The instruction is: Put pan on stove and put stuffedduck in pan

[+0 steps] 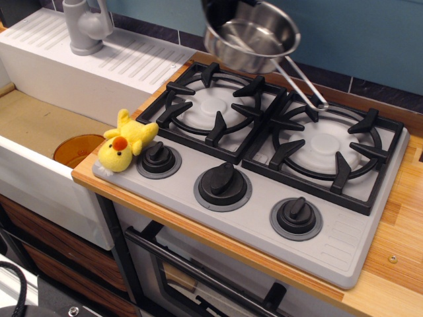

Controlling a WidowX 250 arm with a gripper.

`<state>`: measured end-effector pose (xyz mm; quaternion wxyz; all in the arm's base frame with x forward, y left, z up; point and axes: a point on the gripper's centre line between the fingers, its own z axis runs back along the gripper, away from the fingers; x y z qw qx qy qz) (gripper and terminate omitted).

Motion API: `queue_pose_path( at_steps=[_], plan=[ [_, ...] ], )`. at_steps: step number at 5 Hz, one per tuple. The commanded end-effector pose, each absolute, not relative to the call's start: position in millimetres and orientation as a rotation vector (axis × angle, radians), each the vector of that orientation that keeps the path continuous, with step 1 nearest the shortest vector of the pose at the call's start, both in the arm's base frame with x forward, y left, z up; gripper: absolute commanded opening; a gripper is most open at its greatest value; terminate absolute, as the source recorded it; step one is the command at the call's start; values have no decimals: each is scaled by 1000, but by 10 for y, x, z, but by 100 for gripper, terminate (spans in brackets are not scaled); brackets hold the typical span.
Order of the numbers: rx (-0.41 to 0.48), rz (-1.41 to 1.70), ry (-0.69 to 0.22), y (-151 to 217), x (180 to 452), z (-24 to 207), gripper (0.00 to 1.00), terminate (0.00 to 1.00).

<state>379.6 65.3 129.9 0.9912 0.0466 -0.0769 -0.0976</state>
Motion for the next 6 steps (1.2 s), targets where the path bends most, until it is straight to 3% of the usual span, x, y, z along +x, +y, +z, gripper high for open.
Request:
queue_pose_path(
  at_steps=[1, 4, 5, 6],
  plan=[
    [97, -183, -218, 959, 3759, 1345, 0, 0],
    [71, -177, -247, 1051, 3629, 1041, 0, 0],
    [73, -191, -274, 1008, 3626, 1041, 100, 0],
    [75, -198, -269, 937, 3657, 1128, 100, 0]
  ],
)
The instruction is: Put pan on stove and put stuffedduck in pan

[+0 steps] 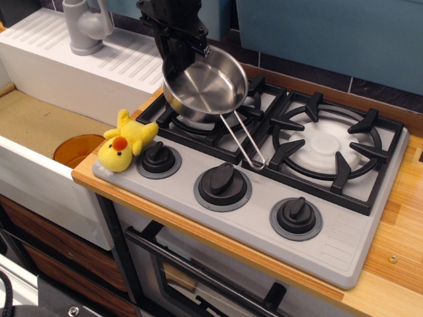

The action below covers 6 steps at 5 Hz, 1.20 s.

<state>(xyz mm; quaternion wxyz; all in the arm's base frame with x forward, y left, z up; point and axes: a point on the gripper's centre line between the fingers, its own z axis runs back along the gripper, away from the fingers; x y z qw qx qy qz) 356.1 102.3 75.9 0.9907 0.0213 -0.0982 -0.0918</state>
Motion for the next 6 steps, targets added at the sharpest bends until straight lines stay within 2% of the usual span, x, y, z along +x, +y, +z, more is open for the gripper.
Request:
queue_pose_path(
  at_steps=[1, 3, 6],
  plan=[
    [77, -206, -250, 872, 3699, 1259, 100, 0],
    [146, -275, -200, 816, 3759, 1564, 100, 0],
    [146, -275, -200, 816, 3759, 1564, 100, 0]
  ],
)
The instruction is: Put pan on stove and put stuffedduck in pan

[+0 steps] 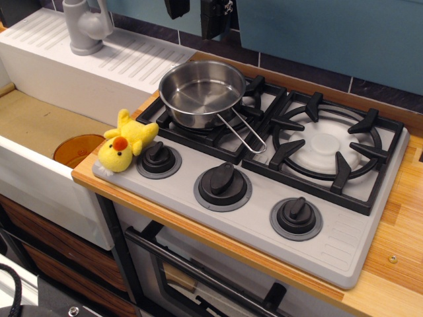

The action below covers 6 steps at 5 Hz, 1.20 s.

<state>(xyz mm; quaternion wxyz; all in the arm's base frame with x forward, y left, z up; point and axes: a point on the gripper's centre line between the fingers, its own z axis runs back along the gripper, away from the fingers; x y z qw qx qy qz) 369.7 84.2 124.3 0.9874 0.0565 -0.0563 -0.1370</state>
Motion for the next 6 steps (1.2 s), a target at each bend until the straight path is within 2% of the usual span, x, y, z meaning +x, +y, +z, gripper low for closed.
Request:
queue_pose_path(
  at_steps=[1, 2, 3, 4, 6],
  plan=[
    [89, -240, -272, 836, 3529, 1618, 100, 0],
    [98, -195, -334, 845, 3211, 1687, 100, 0],
    [100, -174, -377, 877, 2890, 1658, 100, 0],
    [114, -182, -447, 1002, 2635, 1489, 100, 0],
    [108, -177, -556, 1126, 2361, 989, 100, 0]
  ],
)
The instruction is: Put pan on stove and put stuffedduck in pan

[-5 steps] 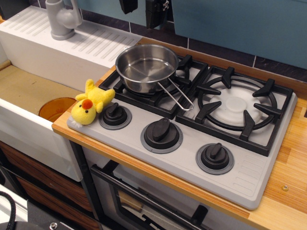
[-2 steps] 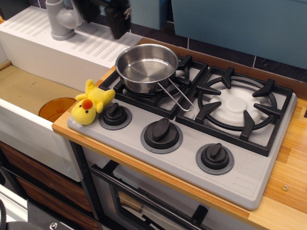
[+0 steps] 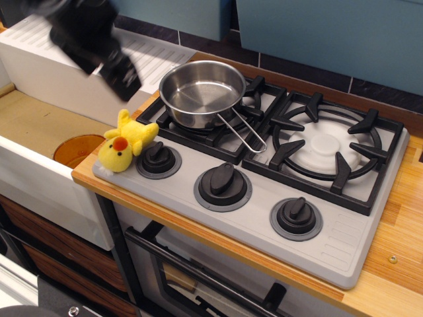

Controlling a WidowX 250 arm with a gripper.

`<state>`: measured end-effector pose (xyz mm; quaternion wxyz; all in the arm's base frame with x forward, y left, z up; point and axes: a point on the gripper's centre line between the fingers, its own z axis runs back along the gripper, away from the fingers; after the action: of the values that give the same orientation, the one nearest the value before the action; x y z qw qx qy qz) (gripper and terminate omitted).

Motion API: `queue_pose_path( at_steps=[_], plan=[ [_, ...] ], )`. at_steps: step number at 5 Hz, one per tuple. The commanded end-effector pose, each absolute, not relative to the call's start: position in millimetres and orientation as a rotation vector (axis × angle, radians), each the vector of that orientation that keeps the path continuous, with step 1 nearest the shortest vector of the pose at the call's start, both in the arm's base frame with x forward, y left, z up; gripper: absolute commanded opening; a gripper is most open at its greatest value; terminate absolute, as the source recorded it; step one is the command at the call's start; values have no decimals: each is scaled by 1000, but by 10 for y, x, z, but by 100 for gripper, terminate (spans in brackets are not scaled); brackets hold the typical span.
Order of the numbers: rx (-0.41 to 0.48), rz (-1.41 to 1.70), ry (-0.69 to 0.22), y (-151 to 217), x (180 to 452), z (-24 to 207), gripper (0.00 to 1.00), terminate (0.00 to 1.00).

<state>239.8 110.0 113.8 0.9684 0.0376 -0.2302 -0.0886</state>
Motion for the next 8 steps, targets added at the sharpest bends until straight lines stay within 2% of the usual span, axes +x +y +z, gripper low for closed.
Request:
queue_pose_path(
  at_steps=[1, 3, 5, 6, 7, 8],
  plan=[
    [104, -175, -594, 1126, 2310, 782, 100, 0],
    [83, -186, -677, 1197, 2253, 459, 100, 0],
    [33, -186, -703, 1225, 2289, 190, 100, 0],
    [4, -193, -707, 1220, 2400, 77, 100, 0],
    [2, -178, -690, 1243, 2515, 47, 0, 0],
    [15, -174, -666, 1244, 2541, 111, 0, 0]
  ],
)
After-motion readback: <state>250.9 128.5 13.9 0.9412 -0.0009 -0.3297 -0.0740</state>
